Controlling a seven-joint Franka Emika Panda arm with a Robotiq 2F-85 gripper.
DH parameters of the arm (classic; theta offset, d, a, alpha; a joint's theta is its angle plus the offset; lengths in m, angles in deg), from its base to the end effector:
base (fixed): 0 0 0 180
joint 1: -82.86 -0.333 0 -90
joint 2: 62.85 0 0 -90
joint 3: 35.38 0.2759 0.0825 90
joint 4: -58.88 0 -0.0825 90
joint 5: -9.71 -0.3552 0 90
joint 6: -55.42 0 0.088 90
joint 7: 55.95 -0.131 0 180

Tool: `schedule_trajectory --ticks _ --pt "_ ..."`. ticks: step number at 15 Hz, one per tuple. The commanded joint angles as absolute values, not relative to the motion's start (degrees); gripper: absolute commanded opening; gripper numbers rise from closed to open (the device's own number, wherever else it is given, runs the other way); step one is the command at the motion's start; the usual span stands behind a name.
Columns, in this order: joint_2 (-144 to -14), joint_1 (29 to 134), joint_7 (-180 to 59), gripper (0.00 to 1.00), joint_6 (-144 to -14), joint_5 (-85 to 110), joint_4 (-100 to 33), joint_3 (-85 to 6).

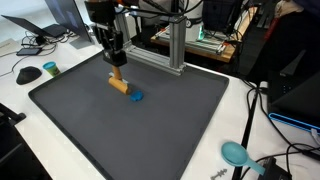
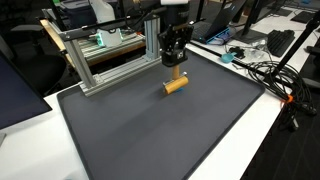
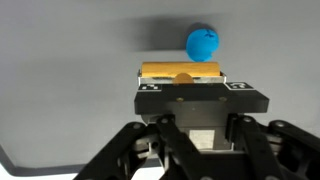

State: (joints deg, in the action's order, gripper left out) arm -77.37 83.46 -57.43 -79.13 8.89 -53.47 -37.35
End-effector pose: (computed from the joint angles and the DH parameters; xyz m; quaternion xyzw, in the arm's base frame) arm 0.5869 -0.0254 0.3143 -0.9970 0.0391 -0.0671 0.0005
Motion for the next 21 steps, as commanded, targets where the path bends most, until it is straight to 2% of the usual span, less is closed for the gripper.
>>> schedule_trajectory --ticks 1,7,14,15,19,20,21 --pt "-70.54 81.94 -52.66 0.22 -78.69 13.77 -57.63 -35.81" --pt "-67.83 81.04 -41.52 0.22 -78.68 19.65 -59.78 -33.73" --pt "-66.66 83.99 -13.52 0.22 -78.38 12.92 -60.96 -33.12" --pt "-68.87 83.01 -20.89 0.47 -78.72 15.96 -59.92 -33.68" --pt "-68.56 83.39 -15.61 0.47 -78.72 14.32 -59.92 -33.71" --pt "-68.56 83.38 -15.52 0.22 -78.72 14.32 -59.92 -33.66" --pt "-68.80 83.35 -15.67 0.22 -80.00 15.13 -60.15 -33.74"
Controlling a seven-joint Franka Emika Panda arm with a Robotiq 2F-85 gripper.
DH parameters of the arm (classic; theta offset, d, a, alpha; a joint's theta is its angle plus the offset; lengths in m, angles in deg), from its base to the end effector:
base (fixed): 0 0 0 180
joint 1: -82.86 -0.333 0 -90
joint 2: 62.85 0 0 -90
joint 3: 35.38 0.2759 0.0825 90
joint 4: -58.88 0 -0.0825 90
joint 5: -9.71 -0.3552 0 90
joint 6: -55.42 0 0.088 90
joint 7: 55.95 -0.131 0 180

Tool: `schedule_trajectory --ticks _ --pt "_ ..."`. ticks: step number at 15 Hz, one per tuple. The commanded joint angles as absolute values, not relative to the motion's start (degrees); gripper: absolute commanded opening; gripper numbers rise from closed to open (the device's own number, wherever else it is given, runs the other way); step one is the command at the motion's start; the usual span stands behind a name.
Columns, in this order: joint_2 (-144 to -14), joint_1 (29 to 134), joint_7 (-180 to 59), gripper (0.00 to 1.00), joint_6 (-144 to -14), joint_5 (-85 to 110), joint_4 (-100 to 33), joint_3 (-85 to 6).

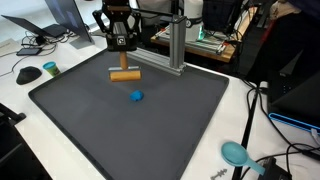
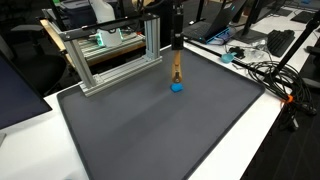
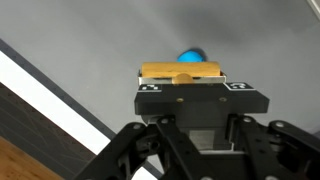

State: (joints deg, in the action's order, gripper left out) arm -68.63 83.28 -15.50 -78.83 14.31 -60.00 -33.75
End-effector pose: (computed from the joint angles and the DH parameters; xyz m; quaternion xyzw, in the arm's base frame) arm 0.5575 0.0090 0.3506 0.9217 0.3777 0.0688 0.0559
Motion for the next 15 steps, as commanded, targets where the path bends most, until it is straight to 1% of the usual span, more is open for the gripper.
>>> schedule_trajectory --ticks 1,15 --pt "-69.09 83.33 -15.83 0.22 -80.63 15.98 -60.26 -33.82" --pt "-75.53 84.01 -5.36 0.22 -80.74 13.73 -57.95 -31.68"
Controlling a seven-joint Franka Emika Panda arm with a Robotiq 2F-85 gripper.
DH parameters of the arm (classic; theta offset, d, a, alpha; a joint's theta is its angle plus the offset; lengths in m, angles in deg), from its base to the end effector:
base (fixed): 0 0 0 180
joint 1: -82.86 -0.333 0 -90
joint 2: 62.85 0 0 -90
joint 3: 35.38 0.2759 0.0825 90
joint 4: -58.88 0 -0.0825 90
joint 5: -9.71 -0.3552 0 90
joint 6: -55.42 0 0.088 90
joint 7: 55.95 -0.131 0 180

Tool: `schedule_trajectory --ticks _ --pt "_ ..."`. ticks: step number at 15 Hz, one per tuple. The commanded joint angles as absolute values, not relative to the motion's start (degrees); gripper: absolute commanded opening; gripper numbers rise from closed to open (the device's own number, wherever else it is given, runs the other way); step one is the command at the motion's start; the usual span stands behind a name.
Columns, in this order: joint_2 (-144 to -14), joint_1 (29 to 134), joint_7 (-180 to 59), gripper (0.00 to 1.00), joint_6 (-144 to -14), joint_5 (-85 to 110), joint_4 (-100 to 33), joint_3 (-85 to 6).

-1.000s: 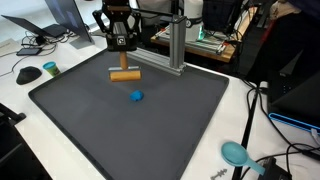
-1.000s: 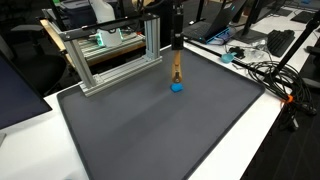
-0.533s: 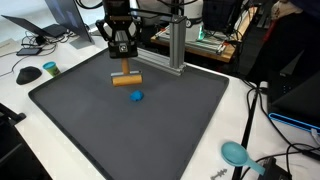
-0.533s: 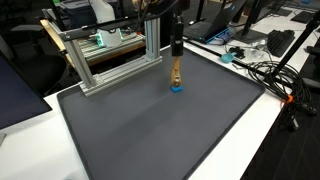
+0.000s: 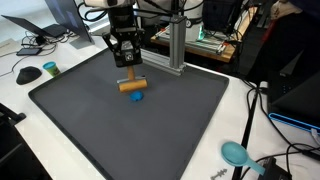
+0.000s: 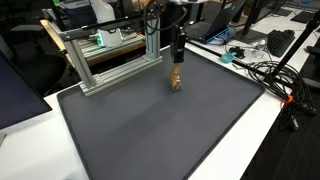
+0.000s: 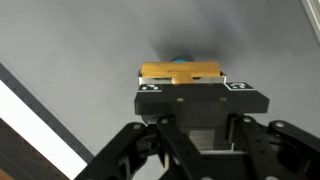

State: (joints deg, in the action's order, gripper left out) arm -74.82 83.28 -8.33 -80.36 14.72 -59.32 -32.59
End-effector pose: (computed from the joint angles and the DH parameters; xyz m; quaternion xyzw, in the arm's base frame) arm 0.5627 0.0206 0.2981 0.8923 0.4480 0.0350 0.0438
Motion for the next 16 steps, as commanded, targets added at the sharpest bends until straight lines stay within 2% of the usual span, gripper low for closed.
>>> schedule_trajectory --ticks 1,16 --pt "-75.74 84.05 -4.88 0.22 -80.83 13.59 -57.82 -31.53" --pt "-80.84 83.64 -4.02 0.22 -78.16 14.97 -54.41 -30.83"
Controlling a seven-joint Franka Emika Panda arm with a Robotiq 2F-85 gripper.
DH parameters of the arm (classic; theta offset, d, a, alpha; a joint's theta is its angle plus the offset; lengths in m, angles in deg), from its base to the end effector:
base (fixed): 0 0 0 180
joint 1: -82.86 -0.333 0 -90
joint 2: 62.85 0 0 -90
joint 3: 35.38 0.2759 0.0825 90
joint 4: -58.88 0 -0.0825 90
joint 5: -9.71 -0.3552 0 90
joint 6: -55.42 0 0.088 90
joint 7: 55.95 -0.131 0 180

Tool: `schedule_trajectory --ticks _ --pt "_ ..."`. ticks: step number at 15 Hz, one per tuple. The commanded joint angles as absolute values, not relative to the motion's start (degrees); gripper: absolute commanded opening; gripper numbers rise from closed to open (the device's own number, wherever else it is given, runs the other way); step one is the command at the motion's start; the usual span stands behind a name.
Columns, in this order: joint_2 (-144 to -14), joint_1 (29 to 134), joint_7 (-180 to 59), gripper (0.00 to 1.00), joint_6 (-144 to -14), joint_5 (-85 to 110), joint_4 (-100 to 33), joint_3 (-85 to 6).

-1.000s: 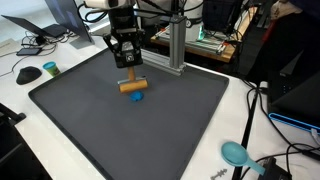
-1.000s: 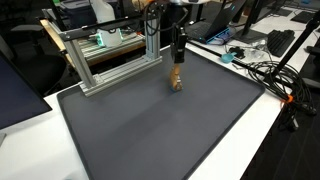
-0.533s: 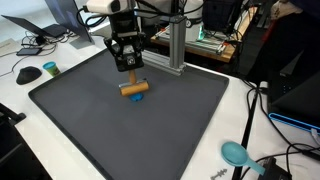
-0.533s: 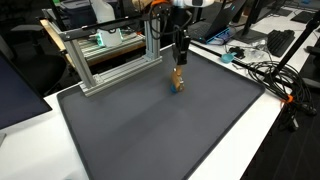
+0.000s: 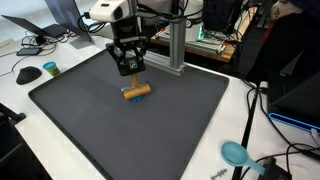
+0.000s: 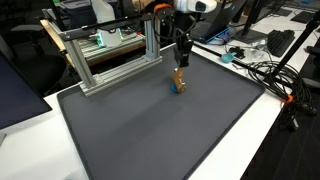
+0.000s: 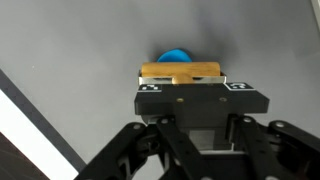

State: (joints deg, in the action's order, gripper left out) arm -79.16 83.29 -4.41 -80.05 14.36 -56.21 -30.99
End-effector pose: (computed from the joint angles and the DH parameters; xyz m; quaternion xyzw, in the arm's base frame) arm 0.5737 0.0368 0.2777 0.8719 0.4880 0.0255 0.0318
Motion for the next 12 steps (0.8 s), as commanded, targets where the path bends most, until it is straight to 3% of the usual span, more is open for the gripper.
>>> schedule_trajectory --ticks 1,12 --pt "-81.04 83.65 -4.12 0.22 -77.64 15.16 -54.20 -30.92" --pt "-83.73 83.24 -5.25 0.22 -76.54 16.84 -52.49 -31.33"
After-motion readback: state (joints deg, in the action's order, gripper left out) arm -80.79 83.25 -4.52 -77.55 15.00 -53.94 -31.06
